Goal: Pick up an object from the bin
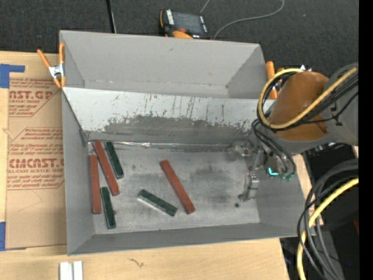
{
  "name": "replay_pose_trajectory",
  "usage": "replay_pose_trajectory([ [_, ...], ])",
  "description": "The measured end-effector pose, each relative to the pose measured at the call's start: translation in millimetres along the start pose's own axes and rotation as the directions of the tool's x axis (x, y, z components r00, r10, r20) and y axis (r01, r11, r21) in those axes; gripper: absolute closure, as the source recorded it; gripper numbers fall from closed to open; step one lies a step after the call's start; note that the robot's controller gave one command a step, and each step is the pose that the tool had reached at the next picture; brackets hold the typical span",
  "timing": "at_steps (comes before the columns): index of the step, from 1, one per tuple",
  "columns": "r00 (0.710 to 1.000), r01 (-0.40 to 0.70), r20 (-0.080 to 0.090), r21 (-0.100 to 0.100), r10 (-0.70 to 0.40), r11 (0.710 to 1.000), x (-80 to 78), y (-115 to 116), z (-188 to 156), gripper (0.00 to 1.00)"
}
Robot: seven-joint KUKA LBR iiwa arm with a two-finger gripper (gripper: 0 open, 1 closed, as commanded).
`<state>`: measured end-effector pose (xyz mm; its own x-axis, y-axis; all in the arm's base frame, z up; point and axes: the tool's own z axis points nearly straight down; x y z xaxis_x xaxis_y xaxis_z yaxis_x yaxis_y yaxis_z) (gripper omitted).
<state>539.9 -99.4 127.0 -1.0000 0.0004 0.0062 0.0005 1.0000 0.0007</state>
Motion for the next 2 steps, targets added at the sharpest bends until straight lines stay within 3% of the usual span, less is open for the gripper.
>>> replay_pose_trajectory([
  [1,0.982,0.189,0.004,-0.001,-0.189,0.982,6.2,51,44,0.00],
  [2,0.993,0.115,0.015,-0.002,-0.115,0.993,-1.3,116,-29,0.00],
])
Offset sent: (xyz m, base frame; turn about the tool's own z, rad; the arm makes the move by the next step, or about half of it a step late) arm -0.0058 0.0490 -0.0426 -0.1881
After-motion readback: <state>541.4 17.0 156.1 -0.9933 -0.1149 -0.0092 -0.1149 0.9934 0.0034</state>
